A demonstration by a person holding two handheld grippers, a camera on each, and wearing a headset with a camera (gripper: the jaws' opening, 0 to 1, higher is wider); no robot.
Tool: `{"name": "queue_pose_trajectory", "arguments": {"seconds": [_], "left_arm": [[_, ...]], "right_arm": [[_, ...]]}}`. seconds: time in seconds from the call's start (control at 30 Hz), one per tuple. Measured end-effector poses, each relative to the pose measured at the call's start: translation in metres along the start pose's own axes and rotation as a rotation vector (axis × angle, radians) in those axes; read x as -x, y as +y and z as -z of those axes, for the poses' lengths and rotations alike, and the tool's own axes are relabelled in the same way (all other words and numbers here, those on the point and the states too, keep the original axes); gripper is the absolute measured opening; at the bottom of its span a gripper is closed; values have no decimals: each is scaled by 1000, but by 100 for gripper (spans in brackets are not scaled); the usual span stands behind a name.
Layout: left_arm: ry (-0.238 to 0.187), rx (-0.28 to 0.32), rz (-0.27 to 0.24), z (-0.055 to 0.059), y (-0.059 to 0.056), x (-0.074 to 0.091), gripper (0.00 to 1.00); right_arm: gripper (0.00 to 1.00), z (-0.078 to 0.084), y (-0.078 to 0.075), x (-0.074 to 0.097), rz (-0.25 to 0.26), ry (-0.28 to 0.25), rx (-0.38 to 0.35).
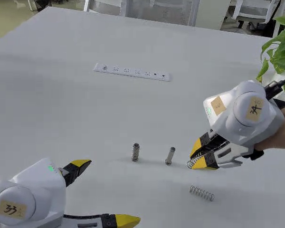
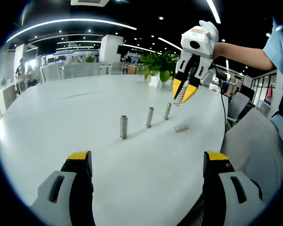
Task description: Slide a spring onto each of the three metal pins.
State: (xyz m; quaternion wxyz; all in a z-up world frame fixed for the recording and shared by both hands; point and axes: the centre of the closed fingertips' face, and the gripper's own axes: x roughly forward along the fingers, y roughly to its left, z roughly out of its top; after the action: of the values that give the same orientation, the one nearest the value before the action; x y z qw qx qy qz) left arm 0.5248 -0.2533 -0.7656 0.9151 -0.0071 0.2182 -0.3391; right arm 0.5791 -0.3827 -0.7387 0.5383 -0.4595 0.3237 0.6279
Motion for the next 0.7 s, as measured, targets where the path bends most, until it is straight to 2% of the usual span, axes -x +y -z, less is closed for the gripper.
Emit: {"name": "queue_pose_trajectory", "arguments": {"seconds": [0.23, 0.33, 0.43, 0.7], "left_arm": [[-16, 11, -22, -4, 3, -2, 96], [-8, -7, -21, -4, 3, -4, 96], [-5, -7, -17, -4, 2, -6, 96], [-5, 4, -20, -3, 4, -6, 95]], "right_arm": [[8, -7, -19, 0, -5, 25, 36], [8, -11, -23, -3, -13, 40, 57], [8, -10, -31, -8, -3, 82, 99], [8, -12, -39, -17, -22, 97, 104]]}}
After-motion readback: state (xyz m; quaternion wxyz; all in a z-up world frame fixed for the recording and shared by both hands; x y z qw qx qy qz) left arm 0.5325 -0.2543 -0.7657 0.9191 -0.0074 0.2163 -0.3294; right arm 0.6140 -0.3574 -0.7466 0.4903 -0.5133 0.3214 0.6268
